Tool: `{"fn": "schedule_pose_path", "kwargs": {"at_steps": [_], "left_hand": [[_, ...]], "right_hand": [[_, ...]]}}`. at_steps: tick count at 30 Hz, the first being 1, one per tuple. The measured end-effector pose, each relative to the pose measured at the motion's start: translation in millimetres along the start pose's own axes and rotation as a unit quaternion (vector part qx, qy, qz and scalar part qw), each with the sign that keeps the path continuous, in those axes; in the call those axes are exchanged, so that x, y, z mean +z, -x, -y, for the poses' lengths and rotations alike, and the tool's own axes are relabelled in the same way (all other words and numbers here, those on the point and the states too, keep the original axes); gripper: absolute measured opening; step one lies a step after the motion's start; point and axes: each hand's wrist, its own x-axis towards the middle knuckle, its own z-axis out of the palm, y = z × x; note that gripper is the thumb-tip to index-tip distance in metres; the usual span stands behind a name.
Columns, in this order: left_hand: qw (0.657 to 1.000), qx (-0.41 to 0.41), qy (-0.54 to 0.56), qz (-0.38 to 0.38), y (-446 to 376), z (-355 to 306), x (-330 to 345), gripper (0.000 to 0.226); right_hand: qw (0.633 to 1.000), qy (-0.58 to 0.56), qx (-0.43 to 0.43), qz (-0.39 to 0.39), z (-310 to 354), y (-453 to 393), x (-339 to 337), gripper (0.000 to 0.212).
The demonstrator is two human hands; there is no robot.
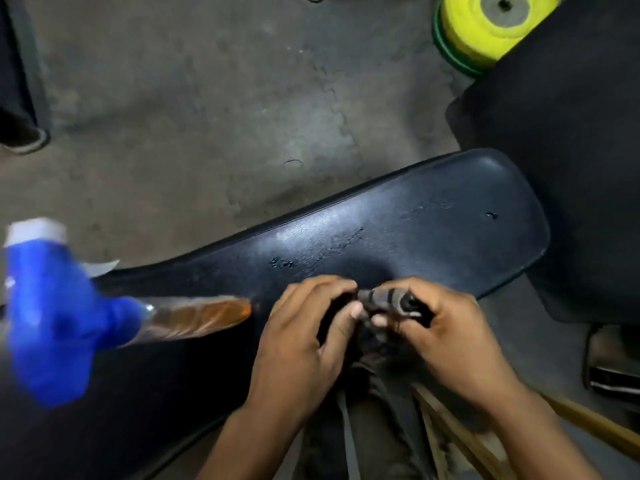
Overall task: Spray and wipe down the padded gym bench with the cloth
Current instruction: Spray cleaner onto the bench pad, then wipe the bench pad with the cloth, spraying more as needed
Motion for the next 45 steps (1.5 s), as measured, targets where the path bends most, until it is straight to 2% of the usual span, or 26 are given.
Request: {"fn": "schedule_pose_path", "kwargs": {"at_steps": [3,7,9,11,13,15,18,19,22,27,29,32,37,41,45], "left_hand": [[0.999,0.017,-0.047,0.006,-32,-4,24,0.025],[0.988,0.076,-0.134,0.03,-84,-7,68,0.032],[0.982,0.086,-0.163,0.037,-108,-12,91,0.037],[0.975,0.082,-0.197,0.065,-130,-15,113,0.044],[0.959,0.066,-0.248,0.118,-144,-13,133,0.054],[0.932,0.062,-0.319,0.162,-149,-5,148,0.06],[0.919,0.077,-0.359,0.144,-147,7,156,0.06],[0.92,0.081,-0.357,0.137,-147,8,158,0.059],[0.918,0.09,-0.363,0.131,-145,8,159,0.058],[0.911,0.087,-0.382,0.128,-147,10,161,0.058],[0.914,0.084,-0.378,0.125,-148,11,163,0.058],[0.916,0.074,-0.376,0.123,-148,11,164,0.058],[0.918,0.067,-0.368,0.13,-149,9,162,0.058],[0.918,0.07,-0.37,0.126,-151,9,164,0.058],[0.918,0.074,-0.371,0.121,-150,13,164,0.058]], "right_hand": [[0.995,-0.015,0.051,-0.081,-21,-15,-31,0.029],[0.977,0.024,0.105,-0.185,-57,-42,-59,0.02],[0.955,0.078,0.162,-0.235,-73,-51,-70,0.035],[0.934,0.153,0.183,-0.267,-80,-55,-76,0.056],[0.934,0.196,0.152,-0.258,-78,-56,-70,0.063],[0.946,0.238,0.099,-0.195,-78,-56,-57,0.062],[0.944,0.315,0.086,-0.051,-91,-57,-40,0.069],[0.937,0.337,0.081,-0.031,-99,-57,-41,0.072],[0.93,0.354,0.068,-0.076,-124,-66,-54,0.073],[0.917,0.333,0.146,-0.164,-141,-118,-85,0.074],[0.914,0.341,0.144,-0.166,-138,-137,-88,0.074],[0.918,0.361,0.091,-0.14,-134,-139,-76,0.071],[0.93,0.359,0.003,-0.084,-140,-61,-47,0.073],[0.921,0.38,0.026,-0.083,-164,-35,-68,0.07],[0.916,0.367,0.074,-0.147,-166,-95,-92,0.066]]}}
